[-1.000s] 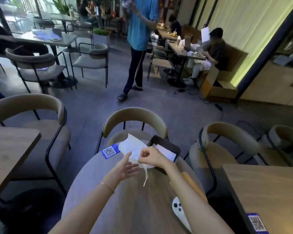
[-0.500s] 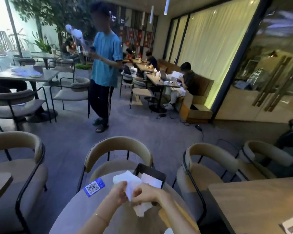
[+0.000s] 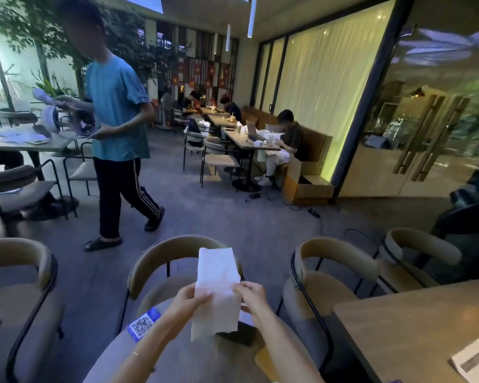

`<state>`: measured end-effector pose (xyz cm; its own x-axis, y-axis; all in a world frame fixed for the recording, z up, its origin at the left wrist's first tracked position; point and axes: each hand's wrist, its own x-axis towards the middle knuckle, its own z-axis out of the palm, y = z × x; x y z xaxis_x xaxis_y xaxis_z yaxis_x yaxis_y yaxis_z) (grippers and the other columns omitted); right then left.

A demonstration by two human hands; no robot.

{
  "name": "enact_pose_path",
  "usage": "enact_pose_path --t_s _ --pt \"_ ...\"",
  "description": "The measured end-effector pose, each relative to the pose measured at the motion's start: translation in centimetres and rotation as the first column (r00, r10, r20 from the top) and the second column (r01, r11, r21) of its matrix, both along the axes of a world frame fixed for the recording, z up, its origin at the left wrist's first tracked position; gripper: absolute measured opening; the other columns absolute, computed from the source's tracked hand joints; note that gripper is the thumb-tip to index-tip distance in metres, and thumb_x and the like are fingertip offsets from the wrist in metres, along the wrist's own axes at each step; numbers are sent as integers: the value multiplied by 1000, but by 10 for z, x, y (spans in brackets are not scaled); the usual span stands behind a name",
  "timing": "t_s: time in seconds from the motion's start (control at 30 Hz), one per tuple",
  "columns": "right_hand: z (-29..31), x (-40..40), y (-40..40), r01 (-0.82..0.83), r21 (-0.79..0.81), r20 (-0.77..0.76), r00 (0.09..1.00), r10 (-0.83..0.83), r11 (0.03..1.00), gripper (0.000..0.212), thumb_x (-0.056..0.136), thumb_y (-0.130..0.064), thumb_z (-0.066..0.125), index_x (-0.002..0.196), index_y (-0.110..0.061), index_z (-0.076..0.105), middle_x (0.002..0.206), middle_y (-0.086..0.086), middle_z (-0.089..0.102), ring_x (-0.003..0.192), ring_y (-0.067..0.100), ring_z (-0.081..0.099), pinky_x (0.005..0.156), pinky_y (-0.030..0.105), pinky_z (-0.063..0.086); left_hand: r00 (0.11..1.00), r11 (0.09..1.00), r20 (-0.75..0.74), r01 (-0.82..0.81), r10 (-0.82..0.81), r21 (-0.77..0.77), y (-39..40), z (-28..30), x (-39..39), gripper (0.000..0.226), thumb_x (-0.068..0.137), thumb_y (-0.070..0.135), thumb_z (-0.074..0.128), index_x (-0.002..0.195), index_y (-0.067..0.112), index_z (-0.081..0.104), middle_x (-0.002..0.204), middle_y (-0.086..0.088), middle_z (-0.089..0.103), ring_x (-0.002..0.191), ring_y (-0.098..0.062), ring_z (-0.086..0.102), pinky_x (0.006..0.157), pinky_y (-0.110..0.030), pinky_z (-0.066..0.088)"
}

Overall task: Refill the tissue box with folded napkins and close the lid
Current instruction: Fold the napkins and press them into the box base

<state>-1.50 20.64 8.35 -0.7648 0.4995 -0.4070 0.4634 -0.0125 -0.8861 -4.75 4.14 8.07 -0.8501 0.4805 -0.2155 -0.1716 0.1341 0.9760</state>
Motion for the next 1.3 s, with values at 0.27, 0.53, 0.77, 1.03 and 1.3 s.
enact_pose_path --t_s 0.27,0.53,0.77,1.03,1.3 --pt "-3 -1 3 -130 -265 -85 990 111 955 15 86 -12 69 101 -10 69 105 8 69 97 24 61 75 32 51 991 991 1 -131 131 35 2 -3 -3 17 89 31 59 101 19 60 99 -4 61 89 -16 57 75 -28 45" --pt "-6 -1 5 -179 -301 -102 983 155 937 24 84 -26 73 103 -16 62 98 1 68 91 19 61 69 29 52 994 990 -57 -91 98 108 -5 -5 -12 35 76 43 63 98 17 68 99 -7 67 97 -28 61 76 -30 50" --pt "-10 -10 18 -17 -235 -158 987 -21 972 66 73 -56 74 128 -24 54 128 9 60 115 29 59 92 46 56 964 972 -157 196 -215 -128 -14 -11 -14 31 82 32 67 113 24 65 108 -1 68 102 -16 62 86 -29 49" --pt "-13 -3 32 -11 -228 -195 980 -35 974 43 68 -50 79 89 -15 65 90 7 66 92 26 60 78 38 49 934 947 -227 222 -275 -232 -16 -15 -15 25 88 19 63 110 11 69 98 2 69 88 -8 63 76 -12 48" --pt "-15 -3 35 -113 -63 -182 978 100 992 61 49 -71 78 87 -24 68 105 7 66 101 25 59 86 39 47 896 917 -276 262 -347 -300 -21 -17 -24 12 88 16 63 94 9 71 87 0 68 81 -10 62 80 -23 50"
